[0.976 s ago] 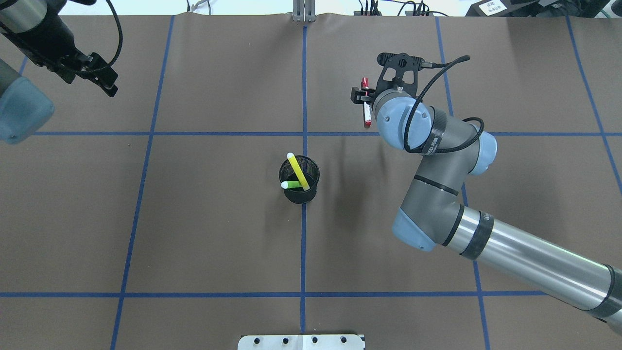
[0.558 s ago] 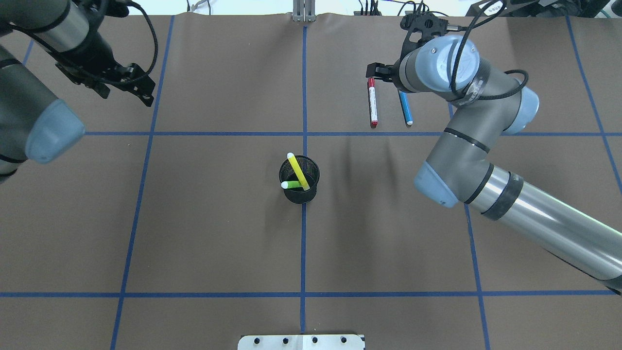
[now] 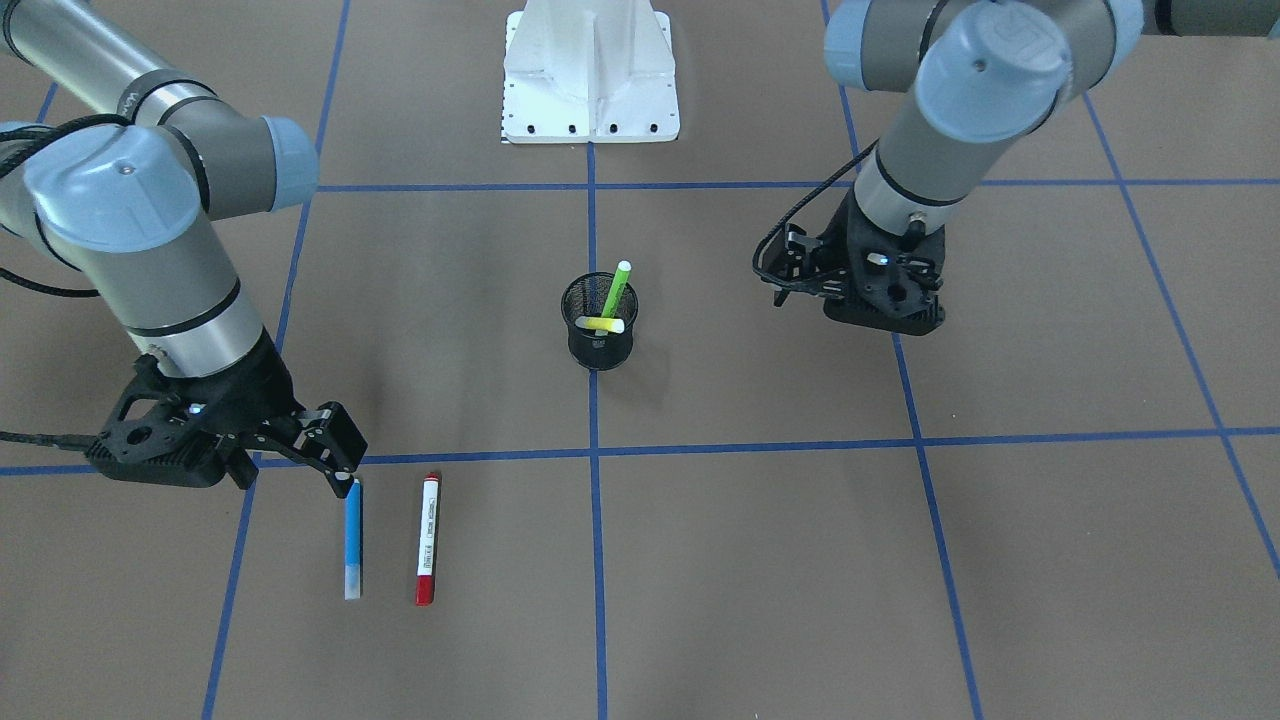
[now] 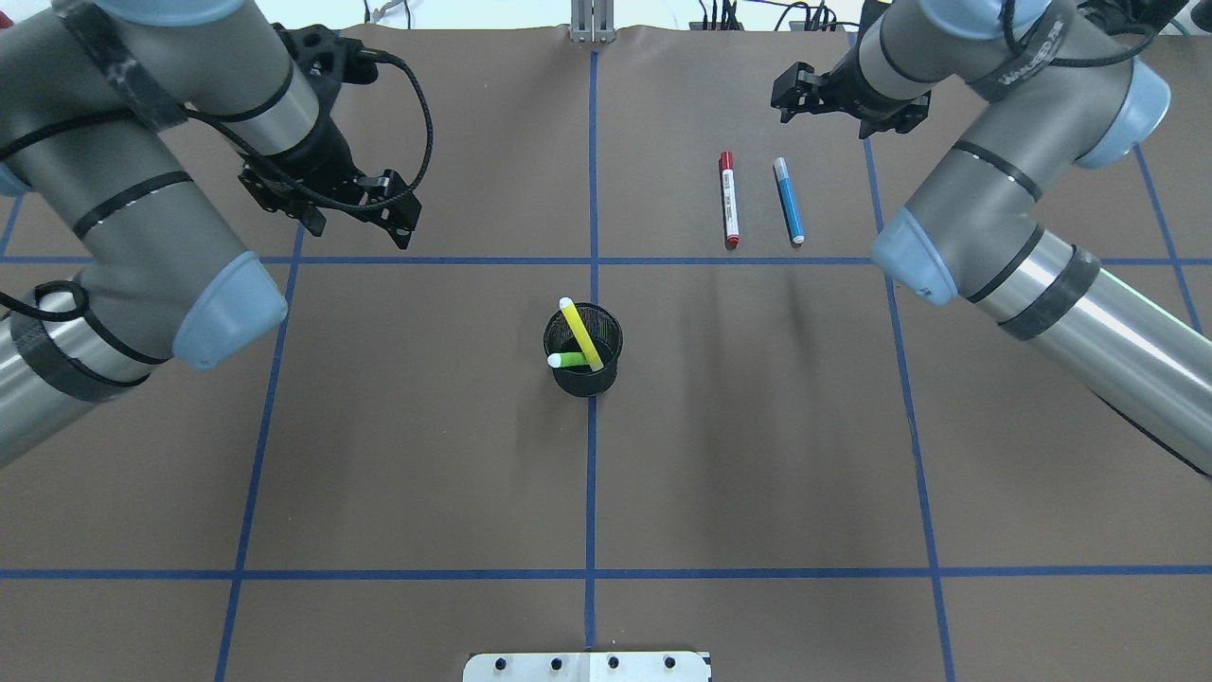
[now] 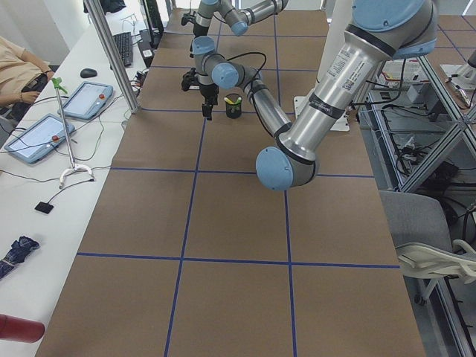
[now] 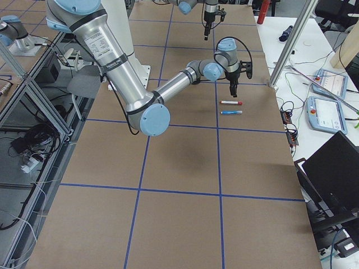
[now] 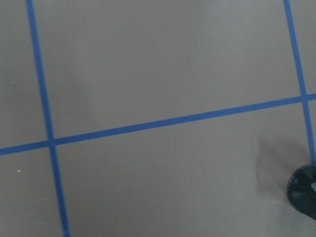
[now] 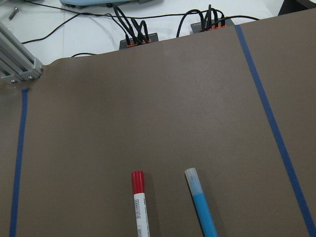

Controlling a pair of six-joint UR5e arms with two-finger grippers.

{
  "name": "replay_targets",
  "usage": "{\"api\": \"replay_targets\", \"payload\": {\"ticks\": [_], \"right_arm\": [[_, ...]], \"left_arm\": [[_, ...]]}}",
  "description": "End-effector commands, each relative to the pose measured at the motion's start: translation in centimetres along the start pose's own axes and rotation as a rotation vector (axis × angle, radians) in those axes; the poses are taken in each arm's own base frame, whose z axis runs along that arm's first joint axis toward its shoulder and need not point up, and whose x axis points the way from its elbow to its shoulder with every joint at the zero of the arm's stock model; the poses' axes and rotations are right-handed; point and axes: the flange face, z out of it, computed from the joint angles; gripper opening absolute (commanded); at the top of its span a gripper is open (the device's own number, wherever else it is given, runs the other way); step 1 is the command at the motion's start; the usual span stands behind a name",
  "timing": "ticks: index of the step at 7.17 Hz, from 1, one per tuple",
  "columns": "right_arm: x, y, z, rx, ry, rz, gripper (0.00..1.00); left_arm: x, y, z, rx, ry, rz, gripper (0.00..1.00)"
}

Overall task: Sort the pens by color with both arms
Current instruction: 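Withdraw the right gripper while the left gripper moves to the pen cup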

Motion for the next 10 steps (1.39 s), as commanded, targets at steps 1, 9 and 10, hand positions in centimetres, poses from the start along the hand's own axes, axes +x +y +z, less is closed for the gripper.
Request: {"api": "replay_targets", "payload": {"ticks": [1,9,10], "right_arm": [[3.6,-3.3,-2.5,-0.092,-0.016,-0.035,0.99],[12.2,-7.6,-2.8,-0.169,-0.031,-0.135,0.99],[12.3,-7.5,-2.7,-0.170,-0.030,-0.134,0.99]], "left_arm": [[4.9,0.1,1.7,-0.065,-0.013,0.016,0.97],[18.0,-1.6,8.2,-0.242,-0.071,0.037,0.76],[18.6,-1.0,8.7,-0.253,-0.070,0.043,0.72]]}}
